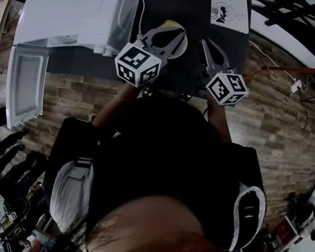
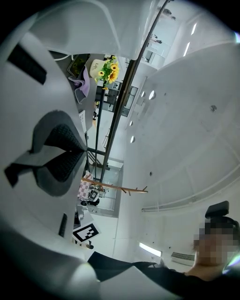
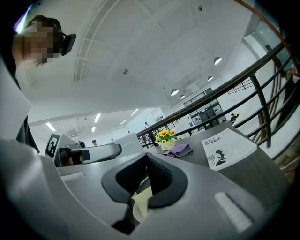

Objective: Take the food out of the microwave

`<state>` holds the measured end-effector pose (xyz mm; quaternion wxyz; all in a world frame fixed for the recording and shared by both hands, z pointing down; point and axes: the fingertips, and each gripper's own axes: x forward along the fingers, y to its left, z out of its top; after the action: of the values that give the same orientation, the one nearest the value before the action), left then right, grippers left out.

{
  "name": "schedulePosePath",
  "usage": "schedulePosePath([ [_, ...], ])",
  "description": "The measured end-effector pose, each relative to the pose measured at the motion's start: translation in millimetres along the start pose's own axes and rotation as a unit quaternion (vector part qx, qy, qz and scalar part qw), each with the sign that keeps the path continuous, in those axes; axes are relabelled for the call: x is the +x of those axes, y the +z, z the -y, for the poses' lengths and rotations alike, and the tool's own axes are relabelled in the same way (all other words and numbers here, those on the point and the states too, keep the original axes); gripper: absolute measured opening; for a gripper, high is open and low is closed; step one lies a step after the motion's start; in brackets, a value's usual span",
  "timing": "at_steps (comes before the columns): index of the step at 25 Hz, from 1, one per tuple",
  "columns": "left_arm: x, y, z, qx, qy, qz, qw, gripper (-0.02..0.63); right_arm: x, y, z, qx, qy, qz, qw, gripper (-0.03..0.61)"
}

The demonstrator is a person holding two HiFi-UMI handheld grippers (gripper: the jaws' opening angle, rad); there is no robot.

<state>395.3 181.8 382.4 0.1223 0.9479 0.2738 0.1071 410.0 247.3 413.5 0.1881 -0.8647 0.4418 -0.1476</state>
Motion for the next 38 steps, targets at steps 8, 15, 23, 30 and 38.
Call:
schedulePosePath([
  [8, -0.8, -0.9, 0.3, 0.001, 0.004, 0.000, 1.0000, 0.006, -0.1, -1.2, -1.1, -0.003, 0.002, -0.004, 1.000, 0.002],
  [15, -7.4, 3.8, -4.6, -0.001, 0.015, 0.014, 0.9998, 0.008, 5.5, -0.2, -7.9, -0.003, 0.016, -0.007, 1.000, 0.002],
  [23, -29.8, 5.0, -11.6, -0.004, 0.047, 0.019, 0.9987, 0.008, 19.9, -2.1, -31.9, -0.018, 0.058, -0.022, 0.998, 0.002],
  [30, -73.5, 5.4, -26.3, -0.013, 0.115, 0.044, 0.9923, 0.008, 47.2, -6.6, -79.3, -0.021, 0.152, -0.035, 0.988, 0.002],
  [38, -139.6, 4.1, -39.2, -0.025, 0.214, 0.083, 0.9731, 0.008, 66.4, -13.0, -146.3, -0.013, 0.274, -0.036, 0.961, 0.002],
])
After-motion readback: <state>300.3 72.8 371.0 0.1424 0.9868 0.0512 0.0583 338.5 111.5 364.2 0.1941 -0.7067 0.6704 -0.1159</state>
